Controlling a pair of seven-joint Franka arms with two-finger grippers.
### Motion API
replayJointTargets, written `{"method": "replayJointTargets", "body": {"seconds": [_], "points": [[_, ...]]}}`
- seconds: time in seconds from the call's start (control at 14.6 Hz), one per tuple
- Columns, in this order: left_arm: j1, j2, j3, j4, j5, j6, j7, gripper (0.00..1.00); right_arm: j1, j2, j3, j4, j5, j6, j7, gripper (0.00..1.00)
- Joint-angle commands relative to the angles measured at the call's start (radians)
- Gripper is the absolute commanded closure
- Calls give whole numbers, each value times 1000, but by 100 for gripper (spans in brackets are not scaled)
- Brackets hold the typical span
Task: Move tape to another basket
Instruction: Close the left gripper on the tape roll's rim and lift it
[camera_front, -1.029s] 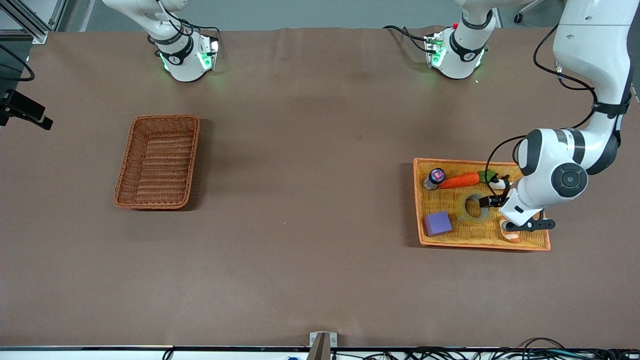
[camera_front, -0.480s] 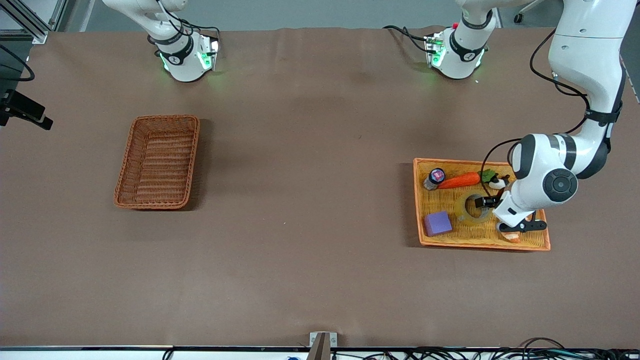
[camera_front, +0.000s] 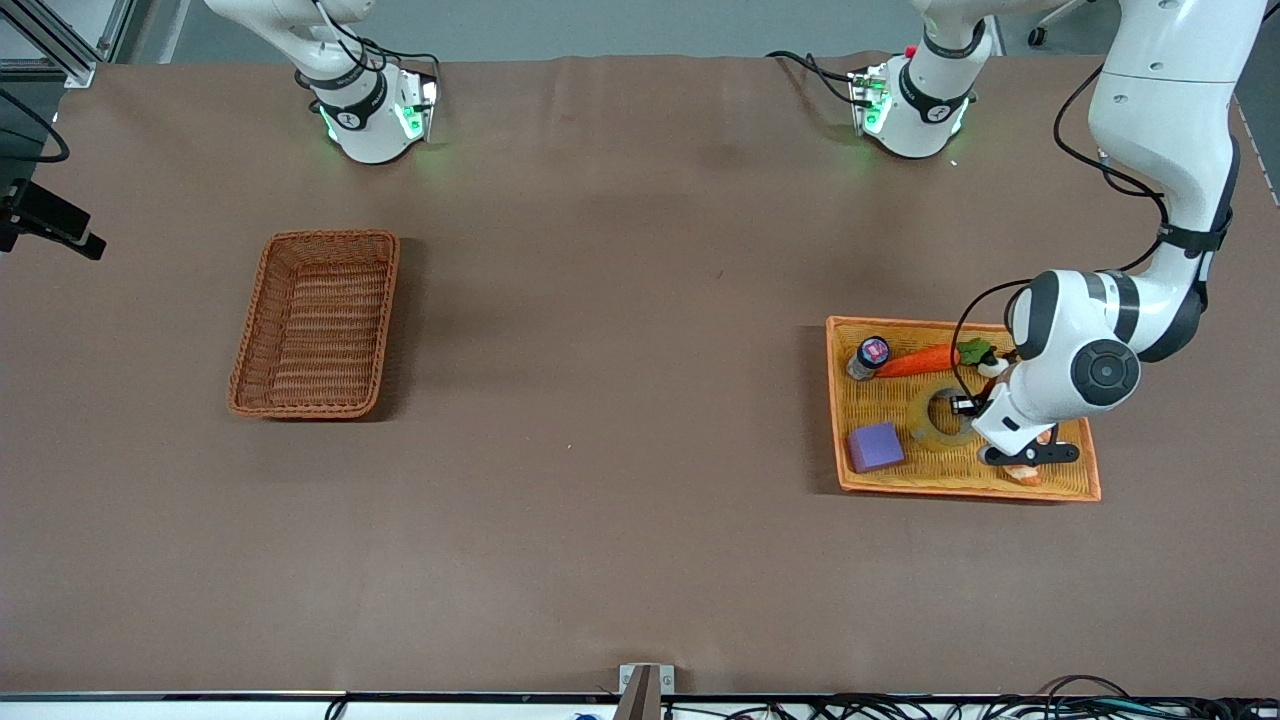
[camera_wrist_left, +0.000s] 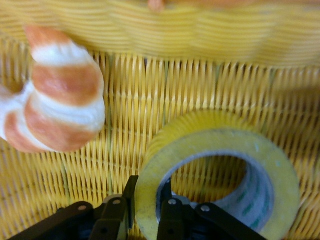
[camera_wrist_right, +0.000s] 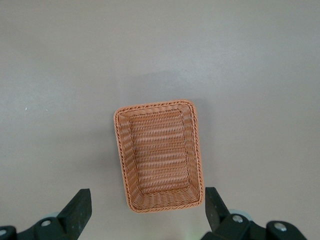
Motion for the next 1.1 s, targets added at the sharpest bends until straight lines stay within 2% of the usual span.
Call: {"method": "replayJointTargets", "body": {"seconds": [0.0, 0.14, 0.21, 0.34, 0.48, 0.69, 1.03], "points": [[7, -111, -5, -7, 10, -26, 10, 100, 2, 9, -1, 21, -1, -15, -7, 0], [1, -166, -6, 21, 10, -80, 1, 100, 2, 9, -2, 21, -3, -14, -7, 0], [-4, -179, -20, 65, 9, -148, -5, 100, 2, 10, -1, 21, -1, -13, -7, 0], [-4, -173, -84, 198, 1, -291, -10, 100, 2, 10, -2, 21, -3, -13, -7, 0], [-22, -161, -141, 290, -8, -368, -54, 100, 2, 10, -2, 21, -1, -13, -7, 0], [-72, -106, -210, 338, -41, -374, -190, 100, 2, 10, -2, 21, -3, -13, -7, 0], [-304, 51, -209, 465, -36, -359, -520, 100, -1, 10, -2, 21, -1, -17, -8, 0]]}}
